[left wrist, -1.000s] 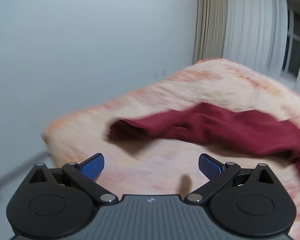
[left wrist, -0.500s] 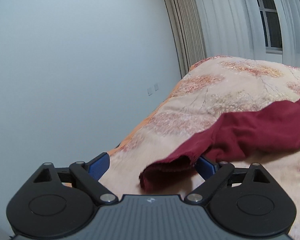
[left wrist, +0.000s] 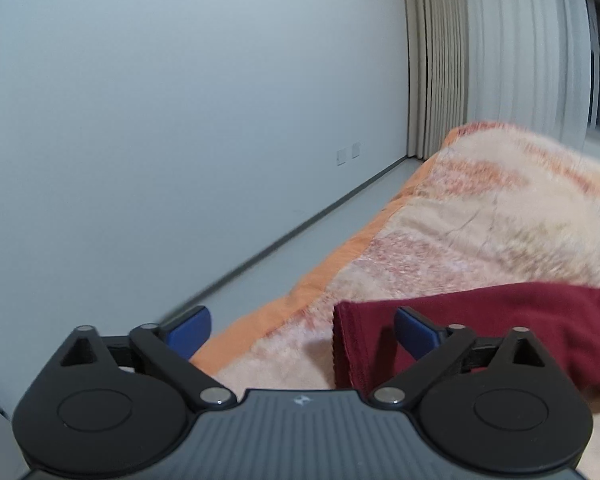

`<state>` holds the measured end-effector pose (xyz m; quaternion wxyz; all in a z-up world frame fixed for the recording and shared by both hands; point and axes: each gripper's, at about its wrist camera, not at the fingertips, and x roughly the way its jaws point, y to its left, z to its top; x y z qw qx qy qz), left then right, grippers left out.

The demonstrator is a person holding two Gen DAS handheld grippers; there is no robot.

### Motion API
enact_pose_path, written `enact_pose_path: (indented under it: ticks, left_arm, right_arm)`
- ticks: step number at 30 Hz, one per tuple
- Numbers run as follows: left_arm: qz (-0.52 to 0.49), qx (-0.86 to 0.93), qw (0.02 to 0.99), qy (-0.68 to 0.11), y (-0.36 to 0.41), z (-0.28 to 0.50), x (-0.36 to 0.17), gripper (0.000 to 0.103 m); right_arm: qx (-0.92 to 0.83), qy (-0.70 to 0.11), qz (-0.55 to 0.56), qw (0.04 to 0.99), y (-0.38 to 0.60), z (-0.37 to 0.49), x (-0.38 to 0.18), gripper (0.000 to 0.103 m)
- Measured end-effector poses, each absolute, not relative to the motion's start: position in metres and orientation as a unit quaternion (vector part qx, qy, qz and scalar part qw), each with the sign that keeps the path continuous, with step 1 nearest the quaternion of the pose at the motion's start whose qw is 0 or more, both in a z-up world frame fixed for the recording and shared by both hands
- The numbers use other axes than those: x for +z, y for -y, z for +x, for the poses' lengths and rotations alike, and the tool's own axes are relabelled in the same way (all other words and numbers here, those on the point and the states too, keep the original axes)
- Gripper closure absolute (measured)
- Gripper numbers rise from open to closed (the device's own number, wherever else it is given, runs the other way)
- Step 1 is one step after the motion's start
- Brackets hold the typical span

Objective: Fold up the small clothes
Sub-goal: 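Open the right tool and smooth the folded sleeve flat on the sweater, then grasp the other sleeve cuff with the left tool and lift it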

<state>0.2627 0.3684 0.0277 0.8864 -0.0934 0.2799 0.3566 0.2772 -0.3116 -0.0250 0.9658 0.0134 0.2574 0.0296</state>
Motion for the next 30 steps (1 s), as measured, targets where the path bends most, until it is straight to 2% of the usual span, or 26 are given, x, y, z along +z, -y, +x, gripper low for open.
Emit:
enact_pose_path:
  ticks: [6, 9, 15, 19, 22, 26, 30]
  left_arm:
    - [-0.21, 0.319, 0.879, -0.284, -0.368, 0.231, 0.015, 0.001]
    - [-0.219, 0.32, 0.88, -0.273, -0.364, 0.227, 0.011, 0.004]
    - [-0.184, 0.328, 0.884, -0.277, -0.349, 0.246, 0.016, 0.04]
    - [-0.18, 0.319, 0.884, -0.289, -0.341, 0.253, 0.02, 0.078]
    - [-0.191, 0.324, 0.88, -0.29, -0.341, 0.256, 0.024, 0.092]
    - [-0.201, 0.326, 0.882, -0.274, -0.344, 0.256, 0.044, 0.098]
    - [-0.203, 0.315, 0.892, -0.252, -0.343, 0.261, 0.077, 0.098]
  right_arm:
    - [0.031, -0.255, 0.016, 0.966, 0.312, 0.276, -0.026, 0.0]
    - [0.031, -0.254, 0.018, 0.967, 0.313, 0.276, -0.026, 0.0]
    - [0.031, -0.253, 0.02, 0.967, 0.313, 0.275, -0.026, 0.0]
    - [0.031, -0.251, 0.023, 0.967, 0.313, 0.275, -0.026, 0.0]
    - [0.032, -0.25, 0.026, 0.967, 0.313, 0.274, -0.025, 0.0]
    - [0.032, -0.247, 0.029, 0.968, 0.314, 0.274, -0.026, 0.0]
    - [0.033, -0.244, 0.033, 0.969, 0.315, 0.273, -0.027, 0.0]
